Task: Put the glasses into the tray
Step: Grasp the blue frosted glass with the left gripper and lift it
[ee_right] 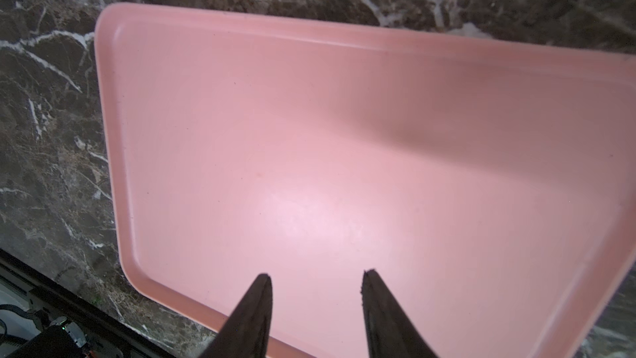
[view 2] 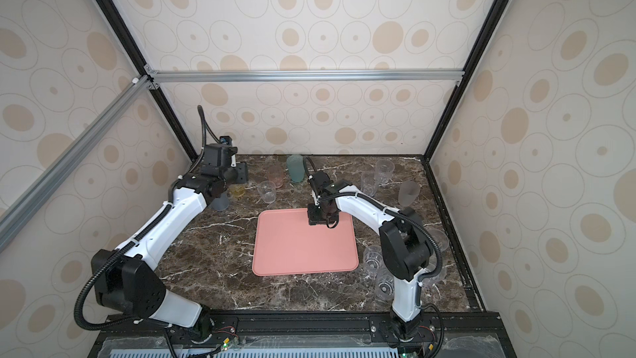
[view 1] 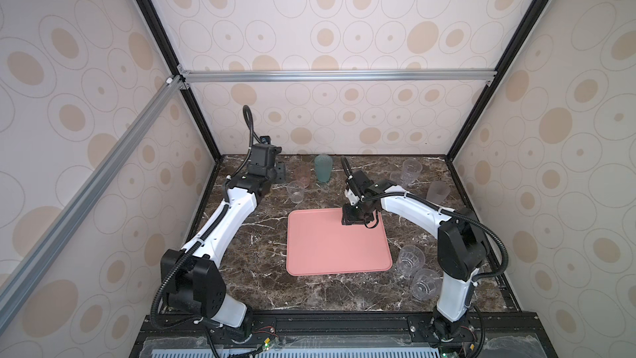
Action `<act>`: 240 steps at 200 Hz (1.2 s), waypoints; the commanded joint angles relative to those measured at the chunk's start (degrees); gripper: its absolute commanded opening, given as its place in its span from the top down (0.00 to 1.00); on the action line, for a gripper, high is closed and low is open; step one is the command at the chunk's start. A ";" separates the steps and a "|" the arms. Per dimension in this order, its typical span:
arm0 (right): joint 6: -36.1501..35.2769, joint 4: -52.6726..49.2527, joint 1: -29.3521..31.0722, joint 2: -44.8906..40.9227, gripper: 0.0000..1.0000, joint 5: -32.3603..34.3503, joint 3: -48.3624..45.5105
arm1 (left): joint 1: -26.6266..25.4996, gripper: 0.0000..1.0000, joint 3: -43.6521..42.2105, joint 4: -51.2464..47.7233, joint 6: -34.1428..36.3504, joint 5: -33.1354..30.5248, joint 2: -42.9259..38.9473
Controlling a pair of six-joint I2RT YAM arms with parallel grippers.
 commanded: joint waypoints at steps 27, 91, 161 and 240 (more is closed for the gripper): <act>2.03 -0.39 1.24 -0.77 0.55 1.32 -1.23 | 9.91 0.46 5.24 -4.37 1.60 6.54 2.36; -0.39 -1.80 1.34 -1.38 0.56 3.28 -1.47 | 21.68 0.52 -3.75 -0.75 -2.47 9.77 -0.08; -1.96 -1.52 1.35 0.89 0.56 3.78 0.34 | 24.64 0.56 -0.83 -0.34 -1.16 13.75 9.36; -2.71 -1.64 1.31 1.27 0.56 4.44 -0.11 | 25.15 0.69 -0.08 2.70 -1.69 14.20 15.21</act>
